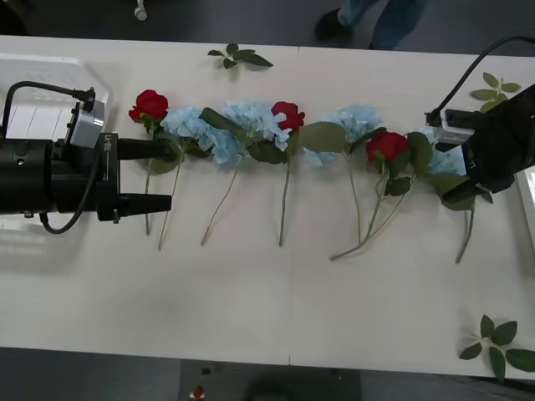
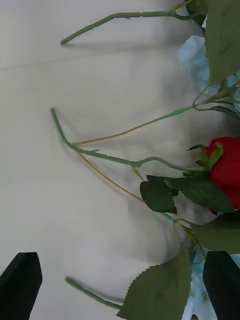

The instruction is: Put the red flowers into the right box and the blue flowers into the left box

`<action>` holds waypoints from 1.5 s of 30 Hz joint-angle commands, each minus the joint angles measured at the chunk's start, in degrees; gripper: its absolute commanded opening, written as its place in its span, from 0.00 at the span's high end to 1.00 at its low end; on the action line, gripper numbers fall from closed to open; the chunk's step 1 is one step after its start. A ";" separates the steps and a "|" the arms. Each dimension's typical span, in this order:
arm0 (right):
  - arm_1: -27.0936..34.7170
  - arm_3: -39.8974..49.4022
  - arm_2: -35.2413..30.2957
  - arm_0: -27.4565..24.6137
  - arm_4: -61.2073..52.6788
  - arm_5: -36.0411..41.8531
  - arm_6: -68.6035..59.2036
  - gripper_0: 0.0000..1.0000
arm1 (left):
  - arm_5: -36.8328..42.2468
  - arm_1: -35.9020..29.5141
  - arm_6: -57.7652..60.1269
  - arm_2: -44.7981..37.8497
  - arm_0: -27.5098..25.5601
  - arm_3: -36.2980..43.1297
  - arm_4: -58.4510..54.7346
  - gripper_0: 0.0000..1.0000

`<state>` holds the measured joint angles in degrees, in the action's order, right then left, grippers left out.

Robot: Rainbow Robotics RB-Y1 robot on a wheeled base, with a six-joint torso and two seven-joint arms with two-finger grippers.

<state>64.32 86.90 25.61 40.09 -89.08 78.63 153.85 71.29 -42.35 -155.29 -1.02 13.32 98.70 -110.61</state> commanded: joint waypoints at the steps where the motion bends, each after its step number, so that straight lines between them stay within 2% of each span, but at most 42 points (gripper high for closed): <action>1: -2.36 0.72 1.46 -2.83 -0.13 0.12 1.15 0.05 | -0.10 -0.46 0.29 -0.82 -0.31 1.93 0.22 0.00; 2: -2.09 1.60 1.55 -2.92 -0.21 0.12 1.15 0.05 | -0.10 -0.46 0.29 -0.82 -0.31 1.93 0.22 0.00; 3: -1.39 2.48 1.55 -2.65 0.23 0.12 1.15 0.05 | -0.10 1.39 0.29 0.94 -4.09 -0.09 1.01 0.00; 5: -0.34 3.97 1.37 -1.95 0.23 -0.41 1.15 0.05 | -0.02 1.92 0.29 0.85 -4.71 -0.70 0.57 0.00; 11: 3.97 5.64 1.37 0.77 -5.75 -3.66 1.15 0.05 | -0.02 1.39 0.29 -0.47 -3.48 -1.06 0.75 0.00; 15: 8.63 6.70 1.37 2.88 -9.27 -7.62 1.01 0.05 | -0.89 -1.60 0.29 -0.65 -3.04 -1.06 0.75 0.00; 19: 13.37 8.55 1.46 5.35 -9.79 -7.53 -24.74 0.05 | -4.85 -6.87 0.61 -0.29 -3.04 0.09 1.54 0.00; 23: 16.01 9.34 1.90 5.35 -7.95 -6.48 -49.43 0.05 | -12.06 -13.20 9.66 2.08 -3.04 0.70 2.50 0.00; 25: 16.54 9.25 2.43 5.43 -5.31 -5.51 -56.99 0.05 | -15.22 -15.66 14.32 3.22 -3.13 0.79 2.86 0.00; 32: 17.07 7.05 9.02 5.43 5.59 -5.42 -73.60 0.05 | -24.45 -20.93 36.99 4.89 -2.86 2.99 15.42 0.00; 33: 16.27 5.21 10.34 4.99 8.58 -6.12 -77.65 0.05 | -25.15 -21.02 43.67 5.33 -1.98 3.60 19.73 0.00; 38: 14.43 1.34 11.21 1.83 19.65 -7.53 -83.62 0.05 | -25.94 -21.29 60.64 9.46 2.94 3.69 29.22 0.00; 45: 13.73 -2.44 11.21 -0.98 22.29 -10.87 -90.48 0.05 | -27.79 -21.37 78.83 20.62 13.49 0.88 40.56 0.00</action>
<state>77.87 85.67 37.03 38.13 -68.15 67.99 66.92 44.27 -62.43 -83.82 16.91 22.18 100.23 -72.18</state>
